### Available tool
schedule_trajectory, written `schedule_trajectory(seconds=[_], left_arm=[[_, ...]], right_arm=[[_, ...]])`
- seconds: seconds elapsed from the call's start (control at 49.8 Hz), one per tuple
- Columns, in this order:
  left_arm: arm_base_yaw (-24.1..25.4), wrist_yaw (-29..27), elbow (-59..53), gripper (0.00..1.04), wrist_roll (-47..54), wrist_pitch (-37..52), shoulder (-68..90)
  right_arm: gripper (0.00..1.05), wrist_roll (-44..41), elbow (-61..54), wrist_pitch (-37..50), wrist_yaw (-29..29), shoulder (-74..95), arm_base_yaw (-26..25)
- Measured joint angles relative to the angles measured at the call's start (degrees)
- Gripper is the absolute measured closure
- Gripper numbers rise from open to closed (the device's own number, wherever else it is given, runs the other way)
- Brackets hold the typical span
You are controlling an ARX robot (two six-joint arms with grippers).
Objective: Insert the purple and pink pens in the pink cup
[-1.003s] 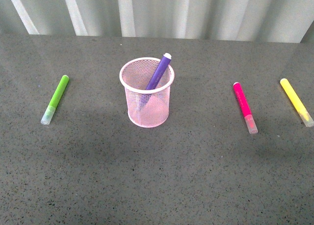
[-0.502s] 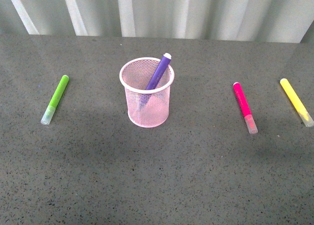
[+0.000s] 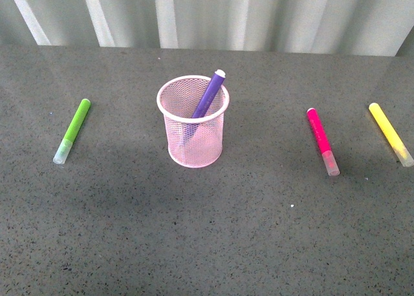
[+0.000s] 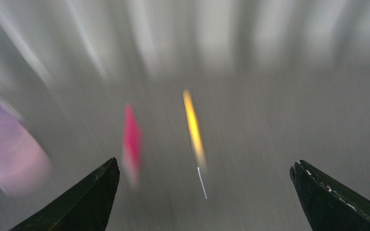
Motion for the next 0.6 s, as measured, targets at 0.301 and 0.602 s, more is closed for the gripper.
schedule_trajectory(seconds=[0.301, 0.602], left_arm=[[0.0, 0.0, 0.0, 0.07, 0.0, 0.0, 0.0], [0.0, 0.0, 0.0, 0.07, 0.0, 0.0, 0.0]], right_arm=[[0.07, 0.1, 17.1, 9.1, 0.2, 37.0, 4.7], [0.07, 1.2, 29.2, 8.2, 1.8, 55.1, 6.4]])
